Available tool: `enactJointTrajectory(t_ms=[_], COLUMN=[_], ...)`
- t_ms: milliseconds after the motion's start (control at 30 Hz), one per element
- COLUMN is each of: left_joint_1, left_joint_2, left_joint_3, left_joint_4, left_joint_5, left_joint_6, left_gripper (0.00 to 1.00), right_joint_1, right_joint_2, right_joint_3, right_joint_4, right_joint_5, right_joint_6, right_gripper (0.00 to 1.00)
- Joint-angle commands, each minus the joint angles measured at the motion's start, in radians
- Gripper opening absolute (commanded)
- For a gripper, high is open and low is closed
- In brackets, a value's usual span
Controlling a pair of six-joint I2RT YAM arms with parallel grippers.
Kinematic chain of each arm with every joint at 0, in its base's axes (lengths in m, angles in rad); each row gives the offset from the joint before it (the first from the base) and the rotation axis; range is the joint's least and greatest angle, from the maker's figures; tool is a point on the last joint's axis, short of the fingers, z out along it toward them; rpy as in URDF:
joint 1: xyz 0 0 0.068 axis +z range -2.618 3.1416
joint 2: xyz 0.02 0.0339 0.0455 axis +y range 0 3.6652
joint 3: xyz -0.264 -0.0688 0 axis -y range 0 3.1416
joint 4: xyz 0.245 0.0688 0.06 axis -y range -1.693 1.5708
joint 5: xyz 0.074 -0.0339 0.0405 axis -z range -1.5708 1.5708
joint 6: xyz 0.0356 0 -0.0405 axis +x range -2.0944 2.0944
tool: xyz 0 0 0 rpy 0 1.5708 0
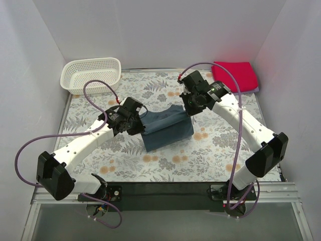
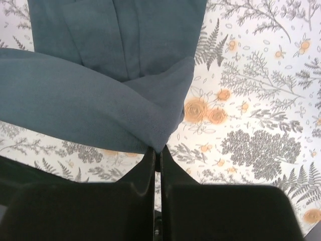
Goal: Fold and stack the t-shirts
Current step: Fold the tshirt
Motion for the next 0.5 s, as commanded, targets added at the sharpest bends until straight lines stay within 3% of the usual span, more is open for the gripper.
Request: enactJointTrajectory(t_ms=[0, 467], left_joint_1=[0.028, 0.145], left_joint_2=[0.014, 0.184], left_joint_3=[0.008, -0.063], left_joint_4=[0.056, 0.299], left_joint_5=[-0.070, -0.060], left_joint_6=[0.035, 0.069], left_gripper=[0.00, 0.00], right_joint_1=[-0.020, -0.103], right_joint_2=[0.034, 0.211], right_joint_3=[0.037, -0.003], right_joint_4=[0.073, 0.348], right_joint_5=[0.043, -0.005], right_joint_6=[-0.062, -0.154], right_gripper=[0.01, 0.01])
